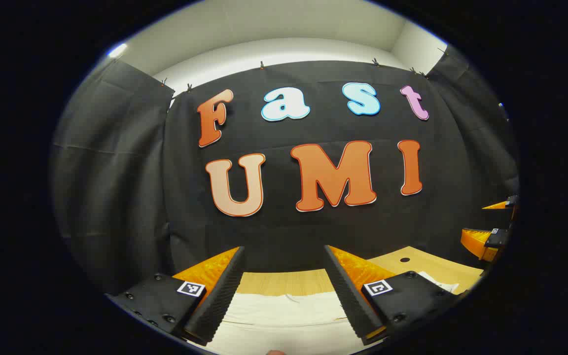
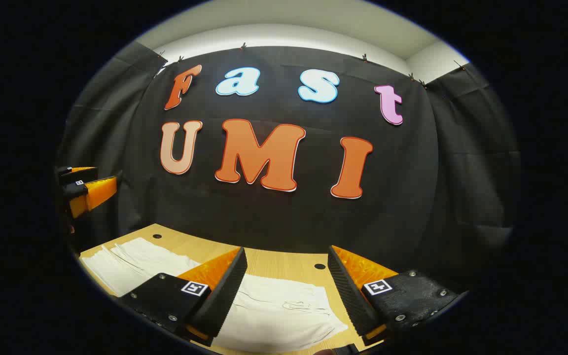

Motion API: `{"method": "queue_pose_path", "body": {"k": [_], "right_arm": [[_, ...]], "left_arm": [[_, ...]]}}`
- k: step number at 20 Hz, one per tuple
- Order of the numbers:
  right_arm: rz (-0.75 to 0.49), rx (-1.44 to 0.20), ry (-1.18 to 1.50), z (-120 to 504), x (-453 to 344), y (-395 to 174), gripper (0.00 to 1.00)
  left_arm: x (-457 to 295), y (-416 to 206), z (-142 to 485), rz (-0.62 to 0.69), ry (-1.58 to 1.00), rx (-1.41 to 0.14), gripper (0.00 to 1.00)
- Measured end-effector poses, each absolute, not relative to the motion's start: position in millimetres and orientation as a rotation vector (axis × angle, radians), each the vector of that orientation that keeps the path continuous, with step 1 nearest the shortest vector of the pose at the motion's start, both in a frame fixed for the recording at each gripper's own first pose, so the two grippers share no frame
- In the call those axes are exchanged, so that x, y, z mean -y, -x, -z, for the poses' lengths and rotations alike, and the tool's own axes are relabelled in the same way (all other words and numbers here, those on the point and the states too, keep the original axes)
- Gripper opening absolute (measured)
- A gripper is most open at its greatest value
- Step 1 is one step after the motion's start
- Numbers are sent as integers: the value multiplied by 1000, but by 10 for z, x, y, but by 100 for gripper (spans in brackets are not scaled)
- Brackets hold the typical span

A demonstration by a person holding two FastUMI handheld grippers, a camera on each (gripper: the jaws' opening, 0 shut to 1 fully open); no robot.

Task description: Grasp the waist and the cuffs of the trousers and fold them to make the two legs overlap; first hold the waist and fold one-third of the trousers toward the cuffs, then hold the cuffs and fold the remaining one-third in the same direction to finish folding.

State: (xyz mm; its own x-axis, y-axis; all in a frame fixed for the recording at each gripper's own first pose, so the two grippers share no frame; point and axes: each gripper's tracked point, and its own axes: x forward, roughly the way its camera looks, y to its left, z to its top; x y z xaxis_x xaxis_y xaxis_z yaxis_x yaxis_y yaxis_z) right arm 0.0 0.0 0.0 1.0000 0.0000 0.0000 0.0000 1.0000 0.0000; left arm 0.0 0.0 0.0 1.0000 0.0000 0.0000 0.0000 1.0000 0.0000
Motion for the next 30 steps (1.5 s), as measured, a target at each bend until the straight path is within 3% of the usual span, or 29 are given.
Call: {"method": "queue_pose_path", "body": {"k": [12,18,25,30], "right_arm": [[-69,34,12,-27,174,-188,99],[-39,27,-1,-53,187,-172,99],[28,-7,-5,9,142,-172,99],[50,-85,-28,188,235,-240,99]], "left_arm": [[302,82,-80,-45,-22,0,100],[280,-9,-71,-12,-19,1,100],[-161,-157,37,-29,-40,-11,100],[-584,-188,416,-90,-3,-118,100]]}}
